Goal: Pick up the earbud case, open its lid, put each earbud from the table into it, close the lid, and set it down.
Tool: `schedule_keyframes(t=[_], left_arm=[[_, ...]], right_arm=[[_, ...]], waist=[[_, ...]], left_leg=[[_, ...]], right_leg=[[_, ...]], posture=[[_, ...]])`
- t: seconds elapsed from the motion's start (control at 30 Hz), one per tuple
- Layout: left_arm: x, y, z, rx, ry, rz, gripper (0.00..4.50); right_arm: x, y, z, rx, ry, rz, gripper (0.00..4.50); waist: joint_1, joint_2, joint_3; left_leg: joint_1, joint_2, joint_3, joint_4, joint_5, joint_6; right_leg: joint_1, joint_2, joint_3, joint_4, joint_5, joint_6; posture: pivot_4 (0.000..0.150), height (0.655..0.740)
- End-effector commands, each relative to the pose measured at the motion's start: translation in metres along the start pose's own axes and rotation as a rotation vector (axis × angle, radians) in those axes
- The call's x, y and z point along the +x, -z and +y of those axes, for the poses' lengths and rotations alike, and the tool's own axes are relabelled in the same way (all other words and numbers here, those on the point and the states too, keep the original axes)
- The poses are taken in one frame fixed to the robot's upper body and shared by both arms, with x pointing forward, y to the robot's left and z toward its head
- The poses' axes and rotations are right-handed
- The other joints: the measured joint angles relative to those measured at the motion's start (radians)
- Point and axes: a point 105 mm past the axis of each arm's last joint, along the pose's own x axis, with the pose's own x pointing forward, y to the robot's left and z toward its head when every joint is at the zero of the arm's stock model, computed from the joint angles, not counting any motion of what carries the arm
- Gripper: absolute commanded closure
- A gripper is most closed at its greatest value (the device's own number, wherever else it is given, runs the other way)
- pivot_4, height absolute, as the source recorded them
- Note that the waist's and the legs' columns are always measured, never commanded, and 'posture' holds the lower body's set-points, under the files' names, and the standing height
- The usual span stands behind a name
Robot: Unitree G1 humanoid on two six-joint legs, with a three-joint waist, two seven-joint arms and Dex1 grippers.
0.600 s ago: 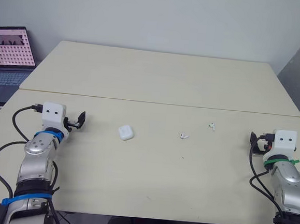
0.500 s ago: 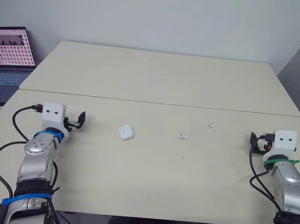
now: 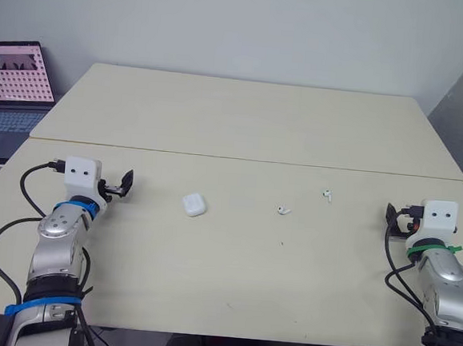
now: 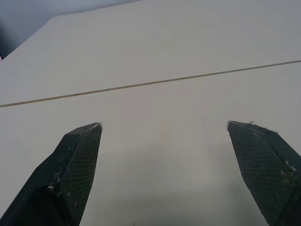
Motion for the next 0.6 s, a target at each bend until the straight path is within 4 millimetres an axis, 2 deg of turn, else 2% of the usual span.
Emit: schedule_keyframes(t=[0.03,0.23,0.37,0.5,0.6], left_arm=[[0.002,-0.016,0.007,0.019,-0.009,-0.055,0.03],[0.003,-0.019,0.008,0.016,0.006,-0.06,0.03],[-0.001,-0.04,0.003,-0.016,0.135,-0.118,0.03],[-0.007,-0.067,-0.016,-0.011,0.36,-0.135,0.03],[-0.017,-0.085,-0.042,0.001,0.586,-0.109,0.03]], right_arm=[[0.0,-0.014,-0.008,-0.003,0.031,-0.053,0.0],[-0.001,-0.016,-0.008,-0.004,0.034,-0.06,0.0],[0.004,-0.032,-0.004,-0.03,-0.019,-0.099,0.0],[0.012,-0.056,0.017,-0.074,-0.194,-0.148,0.0],[0.013,-0.077,0.054,-0.078,-0.44,-0.191,0.0]], waist=[[0.0,0.0,0.0],[0.0,0.0,0.0],[0.0,0.0,0.0],[-0.002,0.0,0.0],[-0.004,0.0,0.0]], left_leg=[[0.0,0.0,0.0,0.0,0.0,0.0],[0.0,0.0,0.0,0.0,0.0,0.0],[0.0,0.0,0.0,0.0,0.0,0.0],[0.0,0.0,0.001,0.0,0.0,0.0],[0.001,0.0,0.001,0.0,0.0,0.0]], right_leg=[[0.0,0.0,0.0,0.0,0.0,0.0],[0.0,0.0,0.0,0.0,0.0,0.0],[0.0,0.0,0.0,0.0,0.0,0.0],[0.0,0.0,0.0,0.0,0.0,0.0],[0.0,0.001,0.0,0.001,0.0,0.0]], posture=[[0.15,0.74],[0.15,0.74],[0.15,0.74],[0.15,0.74],[0.15,0.74]])
